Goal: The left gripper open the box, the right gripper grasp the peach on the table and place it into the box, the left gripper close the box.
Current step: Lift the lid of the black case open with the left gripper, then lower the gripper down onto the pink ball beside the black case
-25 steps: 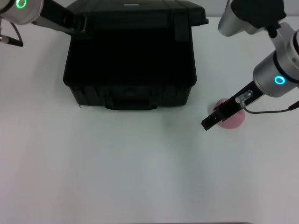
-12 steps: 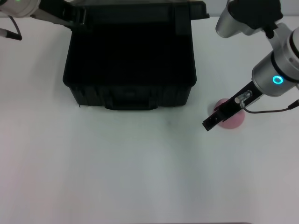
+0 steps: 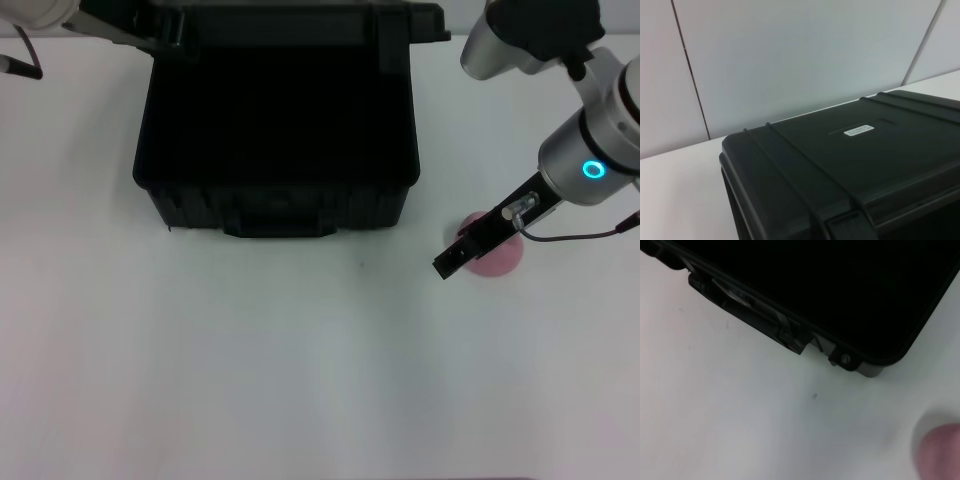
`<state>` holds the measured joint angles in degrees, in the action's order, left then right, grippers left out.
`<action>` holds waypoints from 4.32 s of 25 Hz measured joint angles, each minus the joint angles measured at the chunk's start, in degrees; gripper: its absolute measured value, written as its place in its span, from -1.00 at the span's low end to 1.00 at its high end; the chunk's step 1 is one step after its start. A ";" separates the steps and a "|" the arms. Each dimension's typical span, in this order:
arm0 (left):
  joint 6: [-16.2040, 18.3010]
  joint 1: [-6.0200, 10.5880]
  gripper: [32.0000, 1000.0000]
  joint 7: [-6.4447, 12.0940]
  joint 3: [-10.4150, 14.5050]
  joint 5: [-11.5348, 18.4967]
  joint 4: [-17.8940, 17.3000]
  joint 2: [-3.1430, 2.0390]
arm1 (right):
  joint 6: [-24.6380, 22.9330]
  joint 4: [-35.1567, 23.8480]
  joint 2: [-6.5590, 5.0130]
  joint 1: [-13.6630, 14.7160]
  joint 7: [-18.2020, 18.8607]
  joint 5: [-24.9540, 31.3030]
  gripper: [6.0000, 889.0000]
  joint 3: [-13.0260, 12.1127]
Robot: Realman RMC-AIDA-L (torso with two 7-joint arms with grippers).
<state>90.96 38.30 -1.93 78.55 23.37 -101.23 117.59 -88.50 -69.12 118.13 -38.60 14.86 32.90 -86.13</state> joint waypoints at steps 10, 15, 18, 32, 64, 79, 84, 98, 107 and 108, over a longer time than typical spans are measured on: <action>-0.01 0.31 -0.26 0.82 -1.56 0.01 -0.03 0.05 | 0.00 0.04 0.00 -0.09 0.00 -0.03 0.78 0.00; -0.06 0.35 -0.27 1.21 -2.64 0.13 -0.11 0.01 | 0.00 0.04 0.00 -0.08 0.00 -0.03 0.78 0.00; -0.03 0.39 -0.27 1.26 -2.82 0.13 -0.18 0.01 | 0.00 0.09 0.00 -0.07 0.00 -0.03 0.78 0.03; 0.14 0.29 -0.26 1.26 -2.66 0.06 -0.81 0.09 | 3.49 4.09 -1.16 -0.84 1.46 -0.14 0.78 2.19; 0.08 0.49 -0.26 1.41 -2.37 -0.01 -0.81 0.17 | 18.97 22.51 -0.25 -4.95 9.69 -3.54 0.78 1.46; -0.09 0.74 -0.26 1.41 -2.35 0.65 -0.81 0.18 | 22.17 26.18 -0.18 -5.39 10.29 -3.67 0.75 1.32; -0.17 0.74 -0.26 1.41 -2.35 0.68 -0.81 0.18 | 22.66 26.71 -0.18 -5.39 10.30 -3.79 0.73 1.32; -0.26 0.59 -0.26 1.41 -2.35 0.73 -0.81 0.18 | 23.38 27.81 -0.18 -5.36 10.11 -3.90 0.66 1.32; -0.27 0.46 -0.26 1.41 -2.35 0.73 -0.82 0.18 | 23.27 27.73 -0.23 -5.35 9.78 -3.90 0.05 1.60; -0.27 0.46 -0.26 1.41 -2.35 0.73 -0.82 0.18 | 23.25 27.67 -0.28 -5.35 9.78 -3.91 -0.04 1.53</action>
<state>90.69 38.76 -0.52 76.20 24.10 -102.06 117.78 -65.25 -41.45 117.85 -43.95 24.64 28.99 -84.60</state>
